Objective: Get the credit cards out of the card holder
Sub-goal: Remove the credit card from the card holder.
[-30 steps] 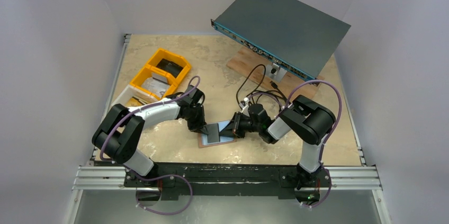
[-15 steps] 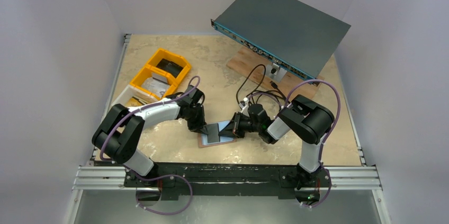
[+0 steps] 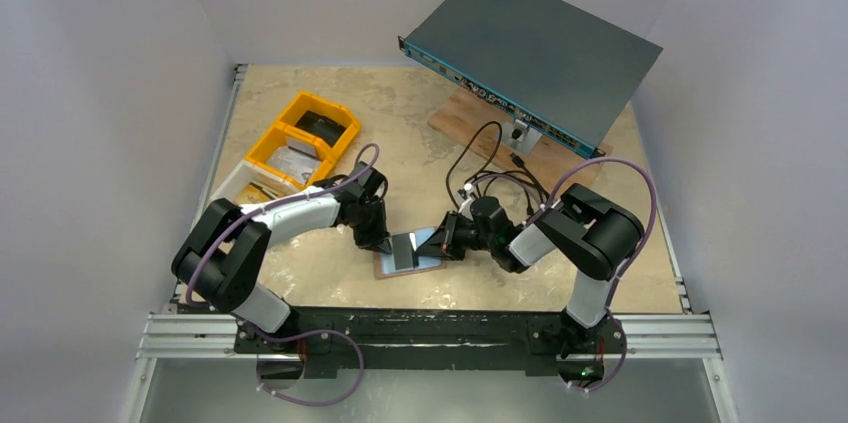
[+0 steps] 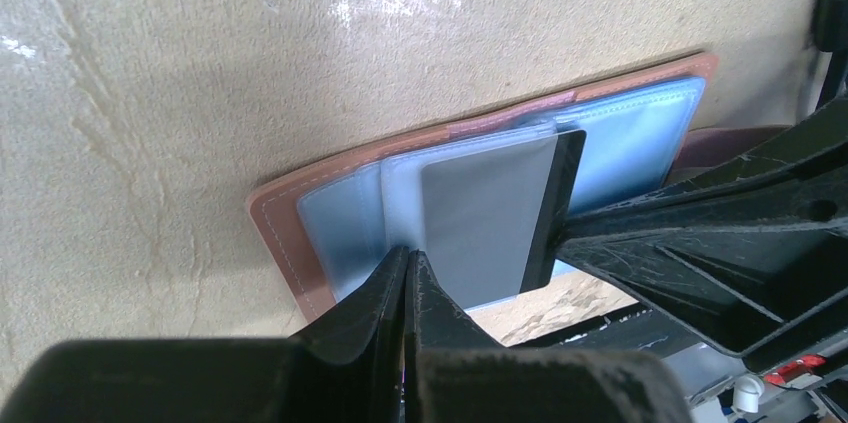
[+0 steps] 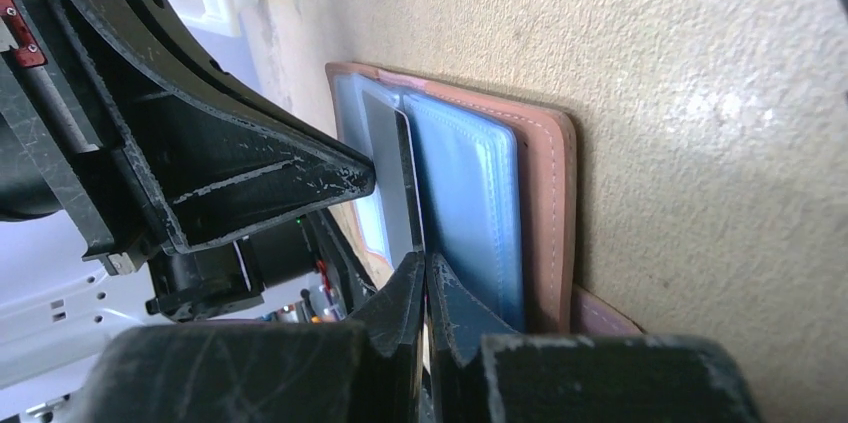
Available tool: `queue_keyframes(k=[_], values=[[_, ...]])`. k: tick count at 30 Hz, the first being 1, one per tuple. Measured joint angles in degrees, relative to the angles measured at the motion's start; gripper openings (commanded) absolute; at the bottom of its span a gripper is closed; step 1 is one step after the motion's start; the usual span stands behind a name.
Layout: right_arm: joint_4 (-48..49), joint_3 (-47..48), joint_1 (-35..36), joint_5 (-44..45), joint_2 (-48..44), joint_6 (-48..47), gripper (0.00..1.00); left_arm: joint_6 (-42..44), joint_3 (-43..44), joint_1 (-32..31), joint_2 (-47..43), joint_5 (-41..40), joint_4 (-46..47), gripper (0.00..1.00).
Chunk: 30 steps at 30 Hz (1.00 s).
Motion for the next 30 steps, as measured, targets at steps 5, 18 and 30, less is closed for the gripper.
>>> queue_keyframes(k=[5, 18, 30], values=[[-2.3, -0.2, 0.0, 1.2, -1.7, -1.0, 0.0, 0.0, 0.0, 0.0, -0.2, -0.5, -0.2, 0.0], [-4.1, 1.3, 0.0, 1.3, -2.5, -3.0, 0.3, 0.0, 0.0, -0.2, -0.2, -0.8, -0.2, 0.0], [-4.3, 3.5, 0.0, 0.3, 0.7, -3.7, 0.0, 0.0, 0.6, -0.2, 0.7, -0.2, -0.7, 0.0]])
